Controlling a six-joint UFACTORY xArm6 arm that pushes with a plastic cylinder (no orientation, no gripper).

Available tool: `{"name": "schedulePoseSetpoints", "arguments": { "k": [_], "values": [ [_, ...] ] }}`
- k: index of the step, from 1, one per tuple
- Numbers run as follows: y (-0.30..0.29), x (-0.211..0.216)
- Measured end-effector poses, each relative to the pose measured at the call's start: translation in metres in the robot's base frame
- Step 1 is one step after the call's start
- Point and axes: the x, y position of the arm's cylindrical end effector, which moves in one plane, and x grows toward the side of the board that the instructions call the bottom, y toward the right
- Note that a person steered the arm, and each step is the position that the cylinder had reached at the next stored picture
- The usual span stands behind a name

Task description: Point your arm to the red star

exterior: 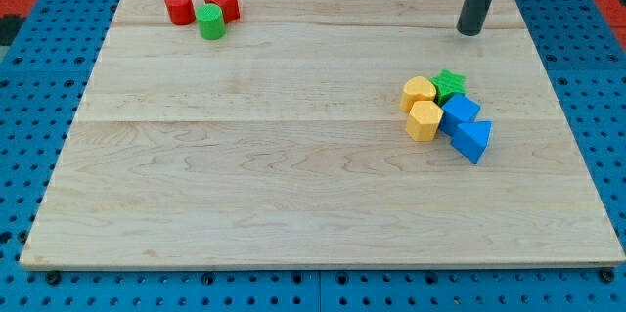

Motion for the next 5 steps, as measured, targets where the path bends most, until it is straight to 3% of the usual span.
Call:
{"name": "schedulePoseSetpoints", "arguments": {
  "k": [2,4,5],
  "values": [
    [0.0,0.002],
    [-0.039,-0.032],
    [-0.105,-0.049]
  ]
}}
